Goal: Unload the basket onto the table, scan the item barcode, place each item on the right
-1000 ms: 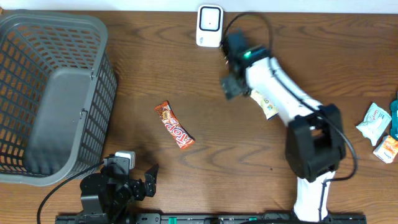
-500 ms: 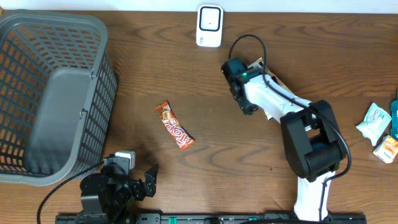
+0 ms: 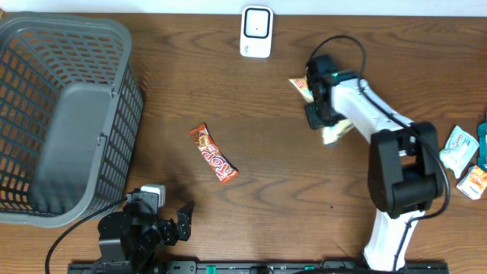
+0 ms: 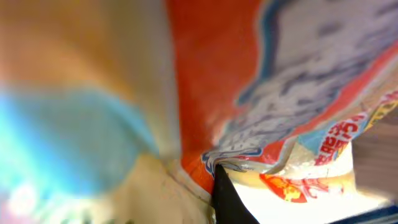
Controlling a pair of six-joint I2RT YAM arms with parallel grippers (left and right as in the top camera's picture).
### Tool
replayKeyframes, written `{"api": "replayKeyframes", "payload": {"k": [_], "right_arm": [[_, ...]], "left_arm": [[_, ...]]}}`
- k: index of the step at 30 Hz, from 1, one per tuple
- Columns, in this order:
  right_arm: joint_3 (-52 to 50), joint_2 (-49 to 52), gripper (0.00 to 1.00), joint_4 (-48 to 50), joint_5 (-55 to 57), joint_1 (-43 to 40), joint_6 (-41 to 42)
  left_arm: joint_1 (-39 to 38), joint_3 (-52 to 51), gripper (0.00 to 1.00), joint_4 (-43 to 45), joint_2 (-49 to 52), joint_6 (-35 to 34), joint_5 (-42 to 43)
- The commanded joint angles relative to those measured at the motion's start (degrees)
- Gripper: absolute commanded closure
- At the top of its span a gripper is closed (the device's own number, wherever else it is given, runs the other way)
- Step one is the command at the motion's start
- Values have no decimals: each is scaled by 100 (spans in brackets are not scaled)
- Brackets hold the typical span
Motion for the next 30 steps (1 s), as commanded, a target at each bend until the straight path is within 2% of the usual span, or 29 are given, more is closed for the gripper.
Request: {"api": "replayKeyframes", "payload": {"k": [1,9,14,16,18,21,24,26,28,29,30], "right_arm": [[308,-557,99,-210,-3901,-192,-553],[205,-807,99,-1464,-6282,-531,-2109],[-166,-796,98,-1510,-7792,-457,-2573],[-264,-796,98,-1486,-8048,-411,-2691],[-317,-796,98,-1386,-7755,-376,-2721],[-343,-796,99,-1178,-6341,-304,-2680],[-343,-804,97,-1056,-5591,-162,-2275],[-341,-826,86,-1040,-5595,-26,-2245],[-341,-911,68,-1082,-5589,177,-2321],[-341,-994,58,-1095,-5560,313,-2376],[-341,-1075,38,-1102,-5464,415,-2374]], "left_arm": [[-20,7,1,-17,-9,35,-55],[-20,7,1,-17,-9,35,-55],[-20,7,1,-17,-9,35,-55],[-20,7,1,-17,-9,35,-55],[-20,7,1,-17,-9,35,-55],[-20,7,1,-17,-9,35,-55],[-20,7,1,-17,-9,35,-55],[-20,7,1,-17,-9,35,-55],[-17,7,1,-17,-9,35,-55],[-20,7,1,-17,-9,35,-55],[-20,7,1,-17,-9,35,-55]]}}
